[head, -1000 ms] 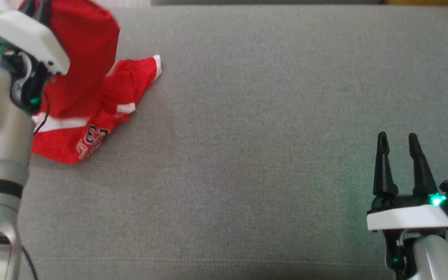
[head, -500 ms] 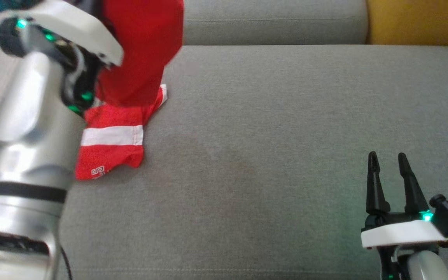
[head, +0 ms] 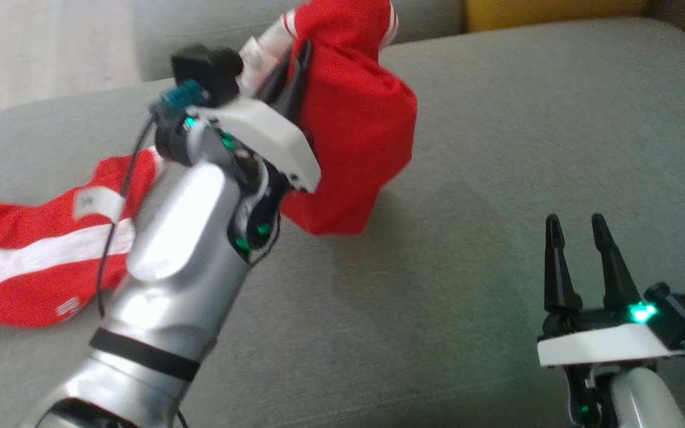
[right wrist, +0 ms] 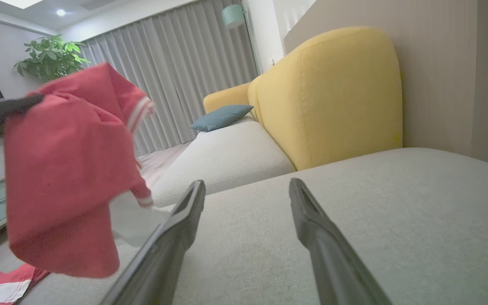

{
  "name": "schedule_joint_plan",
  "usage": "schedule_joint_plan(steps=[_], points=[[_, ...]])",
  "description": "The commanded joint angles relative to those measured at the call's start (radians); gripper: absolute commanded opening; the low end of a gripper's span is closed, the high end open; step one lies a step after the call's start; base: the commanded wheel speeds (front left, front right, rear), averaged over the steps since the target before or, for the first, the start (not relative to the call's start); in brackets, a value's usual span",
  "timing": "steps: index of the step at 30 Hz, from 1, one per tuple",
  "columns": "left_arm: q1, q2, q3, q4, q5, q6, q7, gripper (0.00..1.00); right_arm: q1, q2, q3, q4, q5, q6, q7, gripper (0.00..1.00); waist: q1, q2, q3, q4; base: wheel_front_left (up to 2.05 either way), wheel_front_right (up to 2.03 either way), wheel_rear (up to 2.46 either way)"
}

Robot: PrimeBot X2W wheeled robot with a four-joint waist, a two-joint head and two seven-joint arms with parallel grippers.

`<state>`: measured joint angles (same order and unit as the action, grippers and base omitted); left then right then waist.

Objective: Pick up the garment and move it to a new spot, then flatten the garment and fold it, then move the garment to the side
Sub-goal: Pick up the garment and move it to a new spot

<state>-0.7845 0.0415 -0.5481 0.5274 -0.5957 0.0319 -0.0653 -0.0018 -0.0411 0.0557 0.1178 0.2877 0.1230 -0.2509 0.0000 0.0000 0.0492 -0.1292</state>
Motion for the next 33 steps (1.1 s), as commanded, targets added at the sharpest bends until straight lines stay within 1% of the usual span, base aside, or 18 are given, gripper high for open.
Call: schedule_joint_plan(steps=[1,5,6,8,9,10,13,15,20,22,23,24,28,33], points=[[-0.024,0.014,0.009,-0.027,-0.013,0.019,-0.021,0.00,-0.059,-0.009,0.034,-0.046,0.011,0.008,-0.011,1.00,0.0000,0.0000,0.040,-0.083,0.00,0.00,0.00],[-0.010,0.010,-0.042,0.003,-0.038,0.056,-0.054,0.00,-0.081,-0.009,0.052,-0.064,0.031,0.008,-0.011,1.00,0.0000,0.0000,0.078,-0.159,0.00,0.00,0.00],[-0.014,0.009,-0.071,0.021,-0.070,0.071,-0.070,0.00,-0.093,-0.009,0.061,-0.069,0.041,0.008,-0.011,1.00,0.0000,0.0000,0.098,-0.190,0.00,0.00,0.00],[-0.024,0.009,-0.096,0.047,-0.094,0.085,-0.091,0.00,-0.103,-0.009,0.069,-0.071,0.049,0.008,-0.011,1.00,0.0000,0.0000,0.113,-0.216,0.00,0.00,0.00],[-0.032,0.009,-0.108,0.064,-0.101,0.093,-0.104,0.62,-0.107,-0.009,0.072,-0.072,0.053,0.008,-0.011,1.00,0.0000,0.0000,0.121,-0.225,0.00,0.00,0.00],[-0.041,0.009,-0.119,0.084,-0.109,0.099,-0.112,1.00,-0.111,-0.009,0.073,-0.072,0.057,0.008,-0.011,1.00,0.0000,0.0000,0.126,-0.233,0.00,0.00,0.00],[-0.070,0.009,-0.147,0.132,-0.127,0.106,-0.139,1.00,-0.118,-0.009,0.071,-0.072,0.064,0.008,-0.011,1.00,0.0000,0.0000,0.136,-0.242,0.00,0.00,0.00],[-0.089,0.009,-0.154,0.158,-0.135,0.105,-0.158,1.00,-0.119,-0.009,0.062,-0.074,0.066,0.008,-0.011,1.00,0.0000,0.0000,0.139,-0.234,0.00,0.00,0.00],[-0.125,0.013,-0.142,0.212,-0.115,0.099,-0.189,1.00,-0.115,-0.009,0.040,-0.073,0.057,0.008,-0.011,1.00,0.0000,0.0000,0.131,-0.174,0.00,0.00,0.00],[-0.125,0.026,-0.122,0.217,-0.106,0.095,-0.194,1.00,-0.110,-0.009,0.031,-0.071,0.050,0.008,-0.011,1.00,0.0000,0.0000,0.119,-0.139,0.00,0.00,0.00],[-0.125,0.026,-0.122,0.217,-0.106,0.095,-0.194,1.00,-0.110,-0.009,0.031,-0.071,0.050,0.008,-0.011,1.00,0.0000,0.0000,0.119,-0.139,0.00,0.00,0.00],[-0.121,0.036,-0.110,0.215,-0.100,0.094,-0.195,1.00,-0.108,-0.009,0.027,-0.069,0.045,0.008,-0.011,1.00,0.0000,0.0000,0.113,-0.120,0.00,0.00,0.00],[-0.072,0.086,-0.053,0.142,-0.046,0.093,-0.196,1.00,-0.092,-0.009,0.009,-0.061,0.023,0.008,-0.011,1.00,0.0000,0.0000,0.084,-0.035,0.00,0.00,0.00],[0.073,0.140,0.010,0.021,0.019,0.089,-0.196,1.00,-0.065,-0.009,-0.016,-0.044,-0.001,0.008,-0.011,1.00,0.0000,0.0000,0.036,0.063,0.00,0.00,0.00]])
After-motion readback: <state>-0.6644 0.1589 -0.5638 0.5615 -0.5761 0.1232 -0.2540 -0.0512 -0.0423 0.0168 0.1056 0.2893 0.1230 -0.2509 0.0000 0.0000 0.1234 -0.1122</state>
